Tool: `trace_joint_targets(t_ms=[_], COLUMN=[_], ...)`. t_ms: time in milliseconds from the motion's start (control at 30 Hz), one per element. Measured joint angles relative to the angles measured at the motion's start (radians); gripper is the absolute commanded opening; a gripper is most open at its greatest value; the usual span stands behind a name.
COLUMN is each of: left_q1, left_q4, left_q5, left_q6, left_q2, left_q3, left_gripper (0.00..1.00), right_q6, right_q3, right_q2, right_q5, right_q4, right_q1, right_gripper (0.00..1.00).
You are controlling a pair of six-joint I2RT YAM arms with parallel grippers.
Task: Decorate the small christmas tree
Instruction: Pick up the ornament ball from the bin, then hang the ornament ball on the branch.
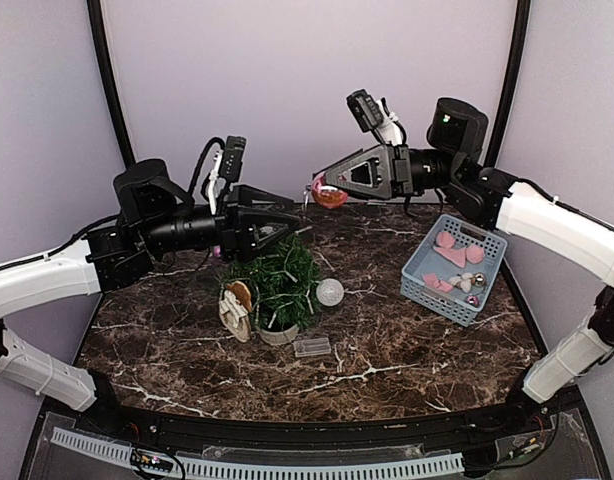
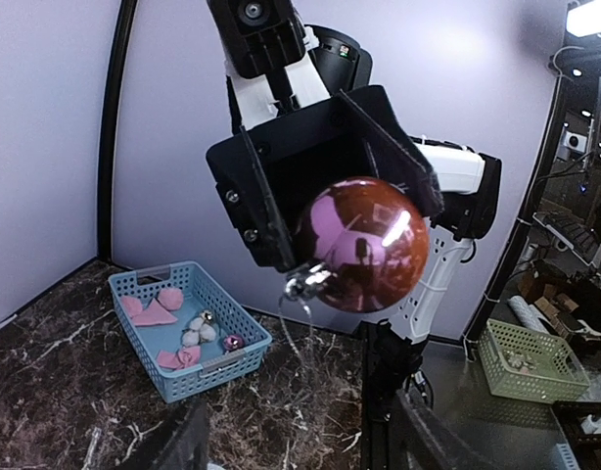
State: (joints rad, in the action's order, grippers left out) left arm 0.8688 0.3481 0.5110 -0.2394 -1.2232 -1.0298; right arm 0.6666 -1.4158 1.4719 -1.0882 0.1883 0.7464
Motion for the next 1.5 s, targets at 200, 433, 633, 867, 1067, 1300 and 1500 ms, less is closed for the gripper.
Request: trace_joint_targets(t_ms=[200,433,633,867,1067,1300,1500], left_q1=[0.0,0.006,0.009,0.015,0.016,0.016,0.021], left_q4=[0.003,0.003,0.003,0.002,0.002,-0.052,-0.192], left_q5=[0.018,0.032,0.039,0.043,0.037,-0.007,-0.015], left_q6=[-0.003,0.0,0.009,0.018,0.019,0.029,0.033], left_q2=[-0.009,-0.049,-0.061,-0.061,-0.059,-0.024,-0.013], left_q3=[-0.002,-0.039,-0.052,-0.053,-0.053,-0.052,-0.042], left_gripper=[0.43,0.3,0.15,0.0,0.0,0.0,0.03], right_q6=[0.009,0.008,-0.002,-0.027,-0.059,-0.097,-0.051], right_q3=[-0.002,-0.002,-0.002,-0.002,-0.002,0.047,0.21], right_q2=[0.006,0.006,0.009,0.011,0.011,-0.013,-0.08], right_q5=[-0.04,-0.05,-0.053,-0.051,-0.033,0.03,0.09], right_q4=[0.021,0.025,0.02,-0.016,-0.051,-0.114,-0.048], right_q1=[0.014,0.014,0.014,0.014,0.015,0.015,0.033], right_gripper=[0.47,0.47,0.47,0.46,0.46,0.45,0.45])
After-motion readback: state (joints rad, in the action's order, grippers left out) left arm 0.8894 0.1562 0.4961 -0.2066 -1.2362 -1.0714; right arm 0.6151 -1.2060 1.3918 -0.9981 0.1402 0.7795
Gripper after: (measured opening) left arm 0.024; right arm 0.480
